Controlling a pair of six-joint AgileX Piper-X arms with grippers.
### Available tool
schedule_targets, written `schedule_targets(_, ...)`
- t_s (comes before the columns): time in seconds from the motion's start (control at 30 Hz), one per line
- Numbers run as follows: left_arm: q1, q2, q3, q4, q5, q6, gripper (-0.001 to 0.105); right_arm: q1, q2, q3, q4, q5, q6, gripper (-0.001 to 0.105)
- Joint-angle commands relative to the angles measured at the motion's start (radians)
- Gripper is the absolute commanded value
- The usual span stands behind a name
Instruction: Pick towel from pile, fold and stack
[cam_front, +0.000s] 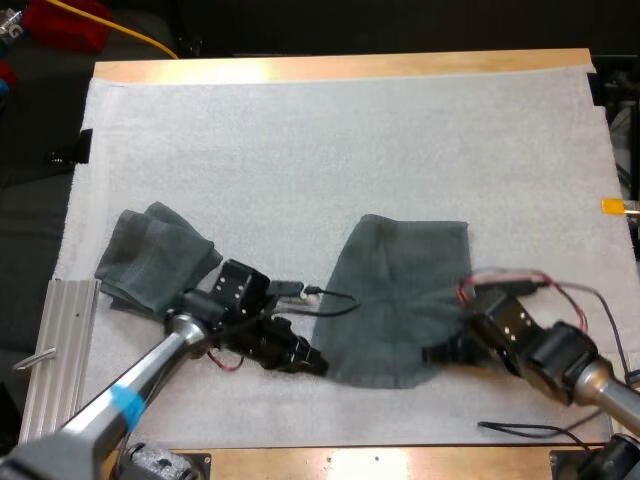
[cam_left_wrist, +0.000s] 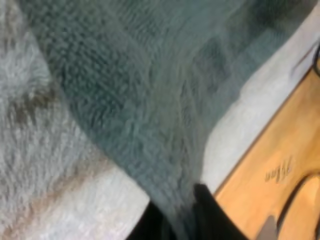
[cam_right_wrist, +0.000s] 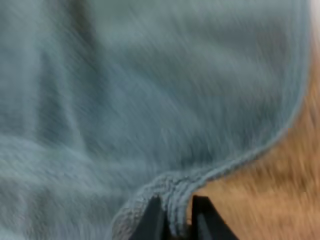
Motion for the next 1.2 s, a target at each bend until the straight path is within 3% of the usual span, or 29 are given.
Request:
schedule_targets(0.0, -0.006, -0.048, -0.042, 0.043, -0.019, 0.018, 0.0, -0.002, -0.003, -0.049, 0.03, 0.023, -0.033, 0.001)
schedule_targets(0.13, -0.006, -0.123, -0.165, 0.119, -0.025, 0.023, 0.0, -0.002, -0.003, -0.164, 0.074, 0.047, -0.067, 0.001)
schedule_targets(0.4, -0.006, -0.152, -0.49, 0.278, -0.073, 0.029, 0.0, -0.002, -0.003, -0.424, 0.191, 0.099, -0.139, 0.001)
schedule_targets(0.6, -0.006, -0.152, -0.622, 0.368, -0.079, 0.029, 0.0, -0.002, -0.003, -0.558, 0.264, 0.099, -0.152, 0.001)
schedule_targets(0.77, -0.006, -0.157, -0.664, 0.446, -0.085, 0.037, 0.0, -0.002, -0.006, -0.627, 0.357, 0.101, -0.167, 0.001)
schedule_targets(0.93, -0.006, -0.199, -0.665, 0.524, -0.163, 0.059, 0.0, 0.005, -0.033, -0.642, 0.416, 0.101, -0.167, 0.001)
schedule_targets(1.17, -0.006, -0.278, -0.665, 0.616, -0.195, 0.077, 0.0, 0.116, -0.055, -0.642, 0.507, 0.154, -0.162, 0.001)
